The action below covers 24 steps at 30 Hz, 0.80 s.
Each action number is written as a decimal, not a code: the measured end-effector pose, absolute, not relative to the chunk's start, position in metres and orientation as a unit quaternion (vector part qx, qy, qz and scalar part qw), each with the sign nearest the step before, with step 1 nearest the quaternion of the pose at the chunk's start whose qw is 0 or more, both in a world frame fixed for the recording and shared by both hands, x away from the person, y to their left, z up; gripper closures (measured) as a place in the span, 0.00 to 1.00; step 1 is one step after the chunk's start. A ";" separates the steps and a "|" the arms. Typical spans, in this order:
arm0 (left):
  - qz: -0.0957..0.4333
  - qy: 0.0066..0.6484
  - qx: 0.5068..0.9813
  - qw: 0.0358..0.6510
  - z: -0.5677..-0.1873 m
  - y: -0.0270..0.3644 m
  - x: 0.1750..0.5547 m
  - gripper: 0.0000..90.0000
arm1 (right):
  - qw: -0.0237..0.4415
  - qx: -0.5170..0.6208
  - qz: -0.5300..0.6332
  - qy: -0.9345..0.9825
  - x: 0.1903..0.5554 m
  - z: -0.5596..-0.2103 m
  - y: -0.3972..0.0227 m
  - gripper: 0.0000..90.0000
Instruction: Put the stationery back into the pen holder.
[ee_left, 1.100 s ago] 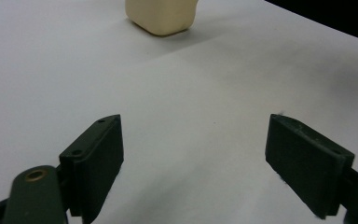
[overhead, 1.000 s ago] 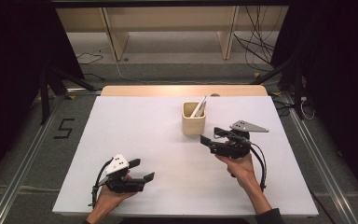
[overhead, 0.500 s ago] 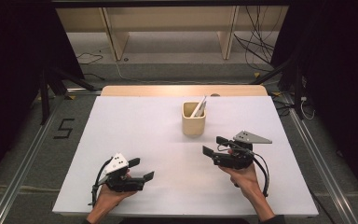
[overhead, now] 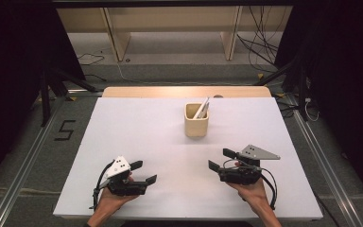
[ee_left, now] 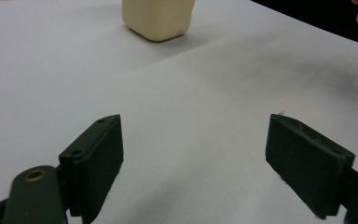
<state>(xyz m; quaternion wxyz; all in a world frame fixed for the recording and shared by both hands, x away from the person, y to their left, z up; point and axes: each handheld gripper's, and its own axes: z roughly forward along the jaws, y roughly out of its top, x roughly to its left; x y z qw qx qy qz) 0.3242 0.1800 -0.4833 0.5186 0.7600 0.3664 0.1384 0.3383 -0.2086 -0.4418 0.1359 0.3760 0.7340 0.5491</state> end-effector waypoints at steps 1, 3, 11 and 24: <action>0.138 0.366 0.760 0.519 -0.483 0.180 0.324 0.21 | 0.138 0.375 0.548 0.735 0.337 -0.442 -0.209 0.25; 0.137 0.367 0.759 0.521 -0.483 0.180 0.324 0.21 | 0.140 0.374 0.544 0.738 0.334 -0.444 -0.209 0.25; 0.136 0.366 0.758 0.523 -0.483 0.180 0.323 0.21 | 0.145 0.369 0.537 0.745 0.324 -0.453 -0.213 0.24; 0.135 0.360 0.759 0.525 -0.482 0.179 0.321 0.21 | 0.165 0.370 0.527 0.748 0.310 -0.462 -0.224 0.21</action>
